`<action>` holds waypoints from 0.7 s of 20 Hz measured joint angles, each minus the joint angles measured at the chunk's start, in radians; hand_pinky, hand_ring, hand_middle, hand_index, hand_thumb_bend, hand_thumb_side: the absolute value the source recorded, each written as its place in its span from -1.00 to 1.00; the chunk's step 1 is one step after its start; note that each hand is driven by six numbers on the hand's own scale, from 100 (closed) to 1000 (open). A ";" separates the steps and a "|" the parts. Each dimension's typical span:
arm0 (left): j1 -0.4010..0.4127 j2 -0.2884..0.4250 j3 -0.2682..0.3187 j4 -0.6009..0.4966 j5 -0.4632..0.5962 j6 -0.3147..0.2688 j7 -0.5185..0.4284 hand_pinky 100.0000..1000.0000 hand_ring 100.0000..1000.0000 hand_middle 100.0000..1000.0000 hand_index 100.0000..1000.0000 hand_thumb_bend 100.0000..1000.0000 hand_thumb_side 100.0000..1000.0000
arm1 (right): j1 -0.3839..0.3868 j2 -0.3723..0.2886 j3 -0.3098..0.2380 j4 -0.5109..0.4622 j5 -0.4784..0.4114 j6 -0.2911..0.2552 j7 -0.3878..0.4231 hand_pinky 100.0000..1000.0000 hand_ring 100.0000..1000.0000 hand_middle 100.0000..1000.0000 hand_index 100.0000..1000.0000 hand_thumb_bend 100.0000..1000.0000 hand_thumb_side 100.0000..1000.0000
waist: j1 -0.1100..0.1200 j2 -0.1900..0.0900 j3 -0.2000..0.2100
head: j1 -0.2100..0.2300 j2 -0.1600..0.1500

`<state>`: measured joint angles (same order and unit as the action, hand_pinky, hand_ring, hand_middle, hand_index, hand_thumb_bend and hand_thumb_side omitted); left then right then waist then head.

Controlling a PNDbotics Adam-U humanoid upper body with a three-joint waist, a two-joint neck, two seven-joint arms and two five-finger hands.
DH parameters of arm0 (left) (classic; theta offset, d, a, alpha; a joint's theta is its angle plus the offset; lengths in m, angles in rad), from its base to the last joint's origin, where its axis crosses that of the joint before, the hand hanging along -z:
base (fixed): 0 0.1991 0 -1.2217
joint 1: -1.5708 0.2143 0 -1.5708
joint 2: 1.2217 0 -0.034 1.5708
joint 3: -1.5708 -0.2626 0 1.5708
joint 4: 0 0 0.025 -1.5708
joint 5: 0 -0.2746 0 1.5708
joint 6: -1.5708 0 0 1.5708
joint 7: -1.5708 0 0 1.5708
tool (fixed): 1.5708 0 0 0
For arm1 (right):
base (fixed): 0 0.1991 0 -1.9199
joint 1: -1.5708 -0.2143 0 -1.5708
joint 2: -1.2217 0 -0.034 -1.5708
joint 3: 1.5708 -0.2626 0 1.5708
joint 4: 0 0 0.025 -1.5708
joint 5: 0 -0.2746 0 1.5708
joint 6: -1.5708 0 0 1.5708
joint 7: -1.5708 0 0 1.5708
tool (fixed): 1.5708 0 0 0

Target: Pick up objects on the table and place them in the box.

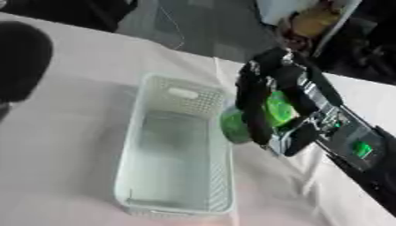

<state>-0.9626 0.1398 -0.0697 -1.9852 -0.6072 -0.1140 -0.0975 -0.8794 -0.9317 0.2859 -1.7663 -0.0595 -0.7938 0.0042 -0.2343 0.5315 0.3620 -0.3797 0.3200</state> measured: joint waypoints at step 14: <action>0.000 0.002 0.000 0.000 -0.006 -0.002 0.005 0.15 0.24 0.80 0.56 0.44 0.69 | 0.000 -0.017 -0.004 -0.048 0.202 -0.034 0.027 1.00 1.00 1.00 1.00 -1.00 -0.72 | 0.000 0.000 -0.014 | 0.000 -0.001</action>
<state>-0.9625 0.1414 -0.0698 -1.9852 -0.6129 -0.1162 -0.0924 -0.8795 -0.9485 0.2815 -1.8145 0.1420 -0.8281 0.0308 -0.2343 0.5315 0.3479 -0.3796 0.3195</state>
